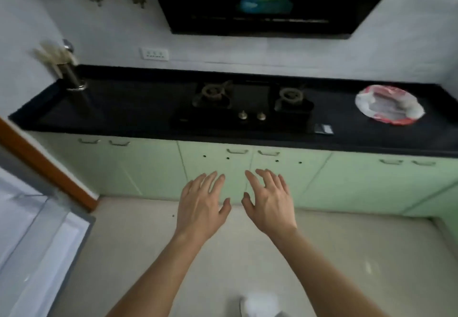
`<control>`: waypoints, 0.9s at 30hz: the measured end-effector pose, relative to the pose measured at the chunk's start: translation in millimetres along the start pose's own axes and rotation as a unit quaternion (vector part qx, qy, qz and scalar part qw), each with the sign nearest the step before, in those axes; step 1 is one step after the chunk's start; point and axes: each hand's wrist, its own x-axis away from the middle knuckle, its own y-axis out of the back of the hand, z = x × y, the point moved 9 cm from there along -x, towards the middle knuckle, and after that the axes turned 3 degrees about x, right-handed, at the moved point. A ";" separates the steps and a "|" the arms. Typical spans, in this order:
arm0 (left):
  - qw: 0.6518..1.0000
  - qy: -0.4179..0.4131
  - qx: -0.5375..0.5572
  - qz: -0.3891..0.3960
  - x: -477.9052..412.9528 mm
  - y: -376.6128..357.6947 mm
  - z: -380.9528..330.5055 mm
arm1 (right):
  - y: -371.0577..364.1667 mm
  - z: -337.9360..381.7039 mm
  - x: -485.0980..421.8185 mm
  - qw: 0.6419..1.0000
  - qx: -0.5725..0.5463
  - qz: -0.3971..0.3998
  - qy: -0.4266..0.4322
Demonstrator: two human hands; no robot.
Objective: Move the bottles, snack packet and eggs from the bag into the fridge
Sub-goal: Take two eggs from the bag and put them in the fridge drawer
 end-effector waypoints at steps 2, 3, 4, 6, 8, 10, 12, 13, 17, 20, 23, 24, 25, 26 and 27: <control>0.999 -0.048 0.013 0.022 2.2 -14.0 -26.6 | 10.2 -27.9 25.4 0.998 0.021 -0.001 -0.054; 0.997 -0.070 0.020 0.031 3.8 -19.9 -40.3 | 15.9 -41.0 38.4 0.996 0.031 -0.003 -0.080; 0.995 -0.089 0.028 0.039 5.7 -25.0 -53.8 | 21.8 -53.3 51.5 0.994 0.039 -0.005 -0.105; 0.990 -0.123 0.043 0.054 10.6 -34.2 -81.2 | 32.4 -77.1 78.4 0.987 0.053 -0.009 -0.153; 0.983 -0.158 0.056 0.067 16.4 -41.1 -108.8 | 42.9 -99.5 105.2 0.977 0.065 -0.013 -0.202; 0.975 -0.197 0.062 0.077 21.8 -46.0 -136.4 | 52.3 -118.9 131.8 0.966 0.076 -0.016 -0.245; 0.968 -0.227 0.066 0.081 25.4 -49.2 -161.8 | 61.0 -135.2 154.6 0.957 0.084 -0.018 -0.277; 0.965 -0.240 0.069 0.084 26.4 -50.6 -174.4 | 65.3 -143.1 164.9 0.953 0.088 -0.018 -0.290; 0.952 -0.283 0.076 0.091 28.8 -58.8 -225.3 | 80.4 -173.9 197.2 0.937 0.105 -0.023 -0.332; 0.941 -0.313 0.075 0.100 30.8 -69.5 -262.7 | 89.3 -196.9 215.7 0.929 0.105 -0.035 -0.353; 0.934 -0.332 0.070 0.110 28.5 -82.5 -296.8 | 93.7 -224.2 231.3 0.923 0.102 -0.038 -0.370; 0.933 -0.336 0.068 0.112 25.7 -87.0 -307.9 | 94.1 -234.5 234.8 0.922 0.102 -0.036 -0.373; 0.931 -0.340 0.065 0.113 22.1 -91.7 -319.5 | 94.2 -245.6 237.3 0.921 0.103 -0.034 -0.373; 0.930 -0.343 0.060 0.113 18.3 -96.8 -331.5 | 94.0 -257.5 238.7 0.922 0.105 -0.034 -0.372; 0.929 -0.347 0.056 0.114 14.3 -102.4 -343.9 | 93.8 -270.2 239.6 0.923 0.107 -0.034 -0.369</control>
